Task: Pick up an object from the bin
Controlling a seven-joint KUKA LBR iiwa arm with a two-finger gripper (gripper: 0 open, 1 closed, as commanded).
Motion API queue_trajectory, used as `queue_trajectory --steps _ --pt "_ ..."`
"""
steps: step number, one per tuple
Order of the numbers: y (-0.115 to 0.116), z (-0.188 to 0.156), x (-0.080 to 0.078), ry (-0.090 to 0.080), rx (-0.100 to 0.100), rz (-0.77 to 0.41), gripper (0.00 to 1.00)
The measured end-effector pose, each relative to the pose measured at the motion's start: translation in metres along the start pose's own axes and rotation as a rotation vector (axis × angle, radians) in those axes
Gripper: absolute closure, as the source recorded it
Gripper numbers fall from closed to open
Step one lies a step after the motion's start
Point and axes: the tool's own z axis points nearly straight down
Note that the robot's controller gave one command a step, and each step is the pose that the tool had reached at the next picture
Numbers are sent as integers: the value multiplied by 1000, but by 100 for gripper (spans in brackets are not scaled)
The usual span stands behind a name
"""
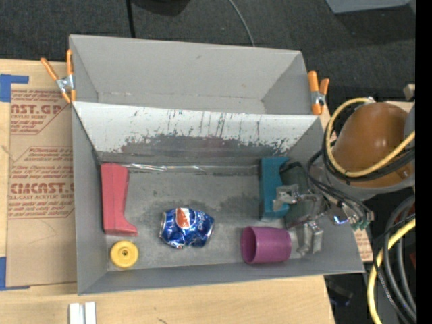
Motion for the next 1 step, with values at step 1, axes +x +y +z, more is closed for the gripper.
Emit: queue_trajectory --steps 1 --pt "11 74 -3 -5 1 -156 0"
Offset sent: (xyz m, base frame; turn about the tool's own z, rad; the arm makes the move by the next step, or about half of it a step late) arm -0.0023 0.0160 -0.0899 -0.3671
